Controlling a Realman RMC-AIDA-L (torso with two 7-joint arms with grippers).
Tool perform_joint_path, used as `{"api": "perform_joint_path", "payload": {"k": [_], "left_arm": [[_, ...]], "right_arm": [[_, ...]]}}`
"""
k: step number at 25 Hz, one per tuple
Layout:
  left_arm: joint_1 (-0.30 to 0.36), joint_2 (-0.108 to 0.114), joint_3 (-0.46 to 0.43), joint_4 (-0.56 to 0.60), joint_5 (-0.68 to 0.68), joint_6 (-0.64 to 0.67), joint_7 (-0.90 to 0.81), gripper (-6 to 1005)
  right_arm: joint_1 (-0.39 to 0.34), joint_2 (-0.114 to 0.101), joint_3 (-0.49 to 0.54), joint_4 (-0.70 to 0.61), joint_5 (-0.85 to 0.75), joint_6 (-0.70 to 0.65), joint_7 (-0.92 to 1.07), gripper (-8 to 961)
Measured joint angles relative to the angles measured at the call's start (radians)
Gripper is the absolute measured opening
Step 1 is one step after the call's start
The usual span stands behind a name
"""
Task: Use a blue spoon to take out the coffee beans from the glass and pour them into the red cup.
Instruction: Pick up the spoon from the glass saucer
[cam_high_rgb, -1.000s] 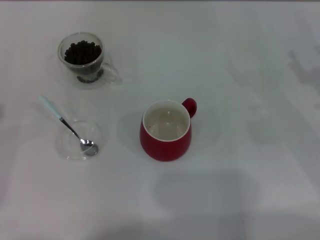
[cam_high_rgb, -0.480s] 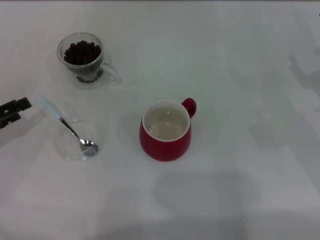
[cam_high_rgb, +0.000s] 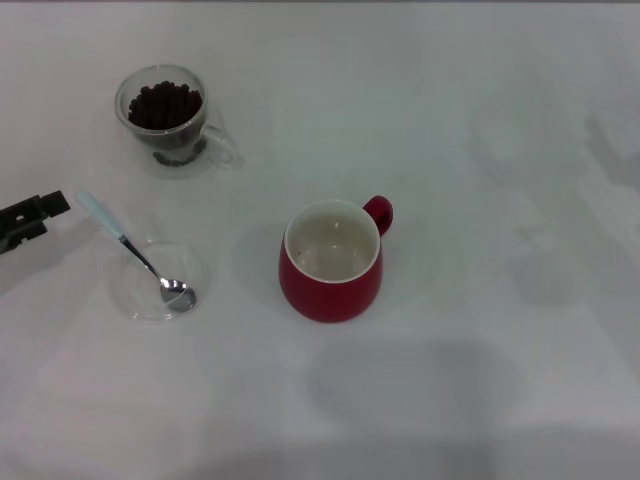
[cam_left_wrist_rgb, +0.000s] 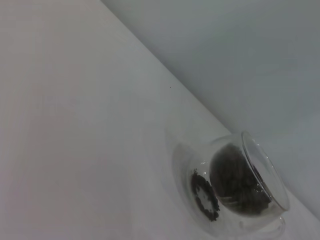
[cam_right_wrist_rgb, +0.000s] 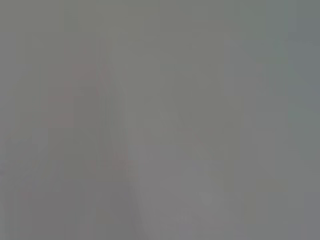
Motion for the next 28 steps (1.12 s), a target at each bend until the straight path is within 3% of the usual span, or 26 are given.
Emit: {"api": "perform_joint_path", "payload": {"k": [17, 28], "left_arm": [[-0.003, -0.023, 0.0, 0.0, 0.022, 0.0, 0.005, 787], [-0.051, -0.034, 0.0, 0.0, 0.04, -0.019, 0.003, 785]], "right_arm": [[0.0, 0.0, -0.011, 0.0, 0.0, -0.003, -0.004, 865], [-0.002, 0.0, -0.011, 0.007, 0.0, -0.013, 0.002, 865]]}}
